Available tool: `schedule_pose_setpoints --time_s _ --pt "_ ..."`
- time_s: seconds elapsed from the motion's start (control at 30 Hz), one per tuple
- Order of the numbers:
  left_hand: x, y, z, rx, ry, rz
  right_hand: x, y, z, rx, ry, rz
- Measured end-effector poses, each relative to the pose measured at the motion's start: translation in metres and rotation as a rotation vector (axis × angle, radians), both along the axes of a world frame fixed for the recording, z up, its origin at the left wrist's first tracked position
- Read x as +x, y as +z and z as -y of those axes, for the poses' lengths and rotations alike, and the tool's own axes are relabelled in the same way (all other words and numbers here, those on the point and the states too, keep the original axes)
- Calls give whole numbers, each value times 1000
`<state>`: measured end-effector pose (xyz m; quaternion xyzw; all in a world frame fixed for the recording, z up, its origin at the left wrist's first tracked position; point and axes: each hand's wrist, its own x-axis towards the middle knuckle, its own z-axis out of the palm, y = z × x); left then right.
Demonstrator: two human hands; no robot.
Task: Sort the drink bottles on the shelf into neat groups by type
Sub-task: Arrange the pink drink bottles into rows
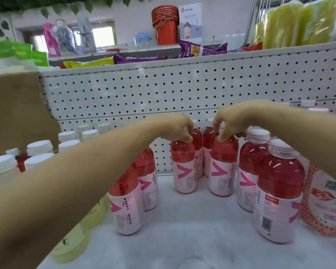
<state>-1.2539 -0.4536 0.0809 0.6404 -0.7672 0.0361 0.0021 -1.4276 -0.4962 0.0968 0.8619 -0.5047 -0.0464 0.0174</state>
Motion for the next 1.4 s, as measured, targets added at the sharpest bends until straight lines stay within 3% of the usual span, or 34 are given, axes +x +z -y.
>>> schedule_pose_setpoints --time_s 0.23,0.37,0.47,0.53,0.63,1.03,1.17,1.27,1.4 --pt "37 12 -2 99 138 61 -3 3 8 -20 -78 -106" --pt "37 16 8 94 237 226 11 10 22 -113 -51 -2" --pt "19 15 27 -48 171 57 22 9 35 -117 -74 31" --pt "4 14 41 -42 97 -42 28 6 43 -73 -77 0" --pt "-10 9 60 38 56 -34 32 1 54 -53 -63 15" --pt "20 13 58 33 90 47 54 -2 51 90 -2 235" --pt "23 13 51 26 79 -1 53 -4 53 169 -36 258" --pt "29 21 34 26 78 -49 37 -1 40 115 -62 114" --pt "52 21 9 131 249 86 7 8 18 133 -164 -38"
